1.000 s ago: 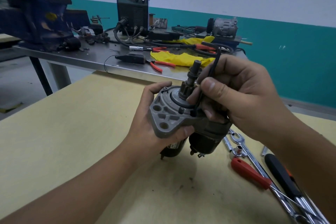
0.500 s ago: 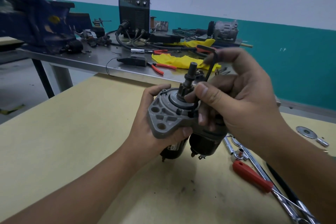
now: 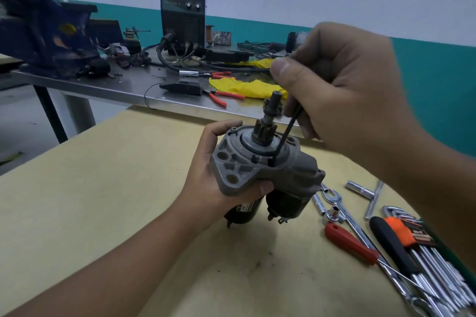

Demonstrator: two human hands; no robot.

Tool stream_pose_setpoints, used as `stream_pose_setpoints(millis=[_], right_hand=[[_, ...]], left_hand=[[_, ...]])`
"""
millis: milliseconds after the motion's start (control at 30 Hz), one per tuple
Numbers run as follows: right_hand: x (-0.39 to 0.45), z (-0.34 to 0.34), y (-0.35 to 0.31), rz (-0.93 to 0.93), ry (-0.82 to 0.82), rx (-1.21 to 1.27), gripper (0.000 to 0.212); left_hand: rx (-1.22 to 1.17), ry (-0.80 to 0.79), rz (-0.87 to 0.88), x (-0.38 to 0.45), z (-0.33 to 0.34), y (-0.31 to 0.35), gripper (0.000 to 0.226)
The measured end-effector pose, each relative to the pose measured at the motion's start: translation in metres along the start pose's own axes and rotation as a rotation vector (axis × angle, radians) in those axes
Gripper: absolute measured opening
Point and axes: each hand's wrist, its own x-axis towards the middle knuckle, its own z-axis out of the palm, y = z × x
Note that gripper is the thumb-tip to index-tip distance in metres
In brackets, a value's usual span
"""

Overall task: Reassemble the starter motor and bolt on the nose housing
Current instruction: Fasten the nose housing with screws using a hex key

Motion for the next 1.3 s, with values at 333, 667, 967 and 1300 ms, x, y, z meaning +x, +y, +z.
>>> stream_pose_setpoints(millis=[333,667,967,1300], right_hand=[[0.013,-0.007,-0.013,0.404,-0.094,0.048,0.007],[0.028,-0.029,-0.014,0.537,-0.457,0.452,0.035],[0.01,0.009,-0.01,0.211,0.152,-0.319,0.043],[0.014,0.007,-0.006,0.17,-0.257,0.326,0.014]], left_hand=[[-0.034,0.12,-0.028,-0.006,0.006,0.004,0.08],[-0.067,0.144,-0.025,-0.006,-0.007,-0.004,0.078],[-0.024,0.183,0.009,-0.005,-0.006,-0.008,0.077],[-0.028,0.145,0.006,-0.005,-0.007,-0.007,0.084]])
